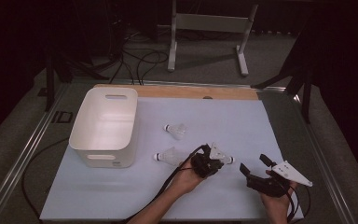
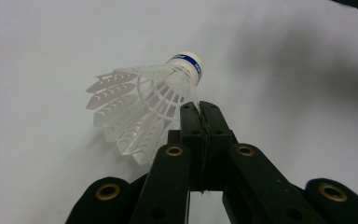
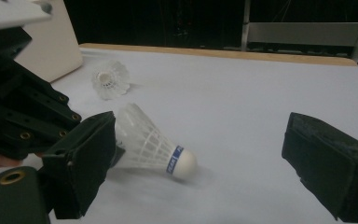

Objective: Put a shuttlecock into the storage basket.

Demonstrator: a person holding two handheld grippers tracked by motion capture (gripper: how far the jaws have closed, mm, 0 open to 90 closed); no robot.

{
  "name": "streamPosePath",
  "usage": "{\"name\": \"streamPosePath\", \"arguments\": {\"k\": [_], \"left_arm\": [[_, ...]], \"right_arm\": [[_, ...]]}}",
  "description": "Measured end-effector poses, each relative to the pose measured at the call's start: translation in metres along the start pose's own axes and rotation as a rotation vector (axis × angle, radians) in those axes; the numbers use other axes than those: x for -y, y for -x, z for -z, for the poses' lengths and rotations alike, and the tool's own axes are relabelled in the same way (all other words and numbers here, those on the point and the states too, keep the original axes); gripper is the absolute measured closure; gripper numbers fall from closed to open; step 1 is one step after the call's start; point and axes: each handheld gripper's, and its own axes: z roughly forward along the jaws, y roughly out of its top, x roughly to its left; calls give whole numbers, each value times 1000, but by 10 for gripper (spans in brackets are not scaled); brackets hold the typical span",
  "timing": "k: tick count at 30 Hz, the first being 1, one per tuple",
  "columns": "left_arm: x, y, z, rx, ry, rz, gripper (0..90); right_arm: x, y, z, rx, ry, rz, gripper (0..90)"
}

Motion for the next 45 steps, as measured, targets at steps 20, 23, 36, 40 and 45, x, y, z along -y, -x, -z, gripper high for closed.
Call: {"name": "streamPosePath", "arguments": {"k": [20,23,36,40,45], "left_arm": [[-4,-10,19,-45,52,14,900],[-4,-10,20,-48,55,14,900],[-7,-14,35,-74,82,15,900],[-8,-16,40,-82,84,12,900],[-9,-18,44,-91,90,15,900]], "right_arm": [[0,-4,-4,-21,-14,10,99],[0,-4,-4,-22,-17,10,99],[1,-6,-7,-40,-34,16,99],[1,-7,-8,-43,-36,19,99],[1,-8,-9,-45,-36,23,99]]}}
